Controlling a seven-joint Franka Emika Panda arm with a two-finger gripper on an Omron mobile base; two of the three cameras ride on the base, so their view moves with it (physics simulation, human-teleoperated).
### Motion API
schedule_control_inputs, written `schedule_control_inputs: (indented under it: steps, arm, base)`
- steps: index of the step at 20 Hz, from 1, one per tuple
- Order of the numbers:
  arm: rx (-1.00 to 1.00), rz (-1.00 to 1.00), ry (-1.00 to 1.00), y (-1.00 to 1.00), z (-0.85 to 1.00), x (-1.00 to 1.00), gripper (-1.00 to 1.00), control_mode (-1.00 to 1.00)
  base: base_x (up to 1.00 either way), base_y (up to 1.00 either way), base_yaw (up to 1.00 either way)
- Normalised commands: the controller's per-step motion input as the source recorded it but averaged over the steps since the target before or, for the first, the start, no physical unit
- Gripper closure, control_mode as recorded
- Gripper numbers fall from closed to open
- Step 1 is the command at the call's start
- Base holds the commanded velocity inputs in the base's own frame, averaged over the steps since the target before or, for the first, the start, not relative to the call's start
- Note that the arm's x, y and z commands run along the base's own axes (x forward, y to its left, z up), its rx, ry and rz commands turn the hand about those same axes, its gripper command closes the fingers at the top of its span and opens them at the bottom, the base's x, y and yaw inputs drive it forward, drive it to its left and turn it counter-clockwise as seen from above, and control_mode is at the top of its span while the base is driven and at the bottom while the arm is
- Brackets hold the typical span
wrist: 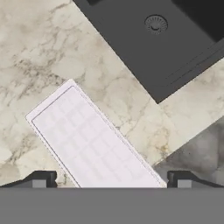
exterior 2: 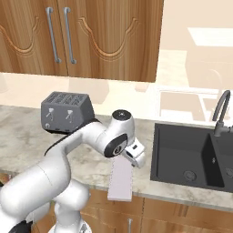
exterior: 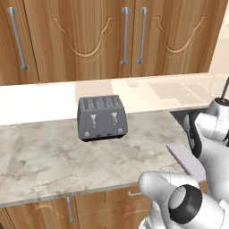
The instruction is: The ice cube tray has been filled with water. Take the tray and place it in the freezer to make ice. Close the freezer door after placing the tray.
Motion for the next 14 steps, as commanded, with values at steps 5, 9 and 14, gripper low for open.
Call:
schedule_control_inputs:
  steps: [5,9,14]
  arm:
    - [0.15,-0.27,0.0,-0.02,0.01,-0.62,-1.0,-1.0]
    - [0.06,-0.15,-0.05,-0.02,-0.07,-0.31,-1.0,-1.0]
    - [0.13,-0.12,-0.22,-0.32,-0.19,-0.56,-1.0,-1.0]
  base:
    - [0.0,0.0,0.0]
    - [0.0,0.0,0.0]
    - [0.0,0.0,0.0]
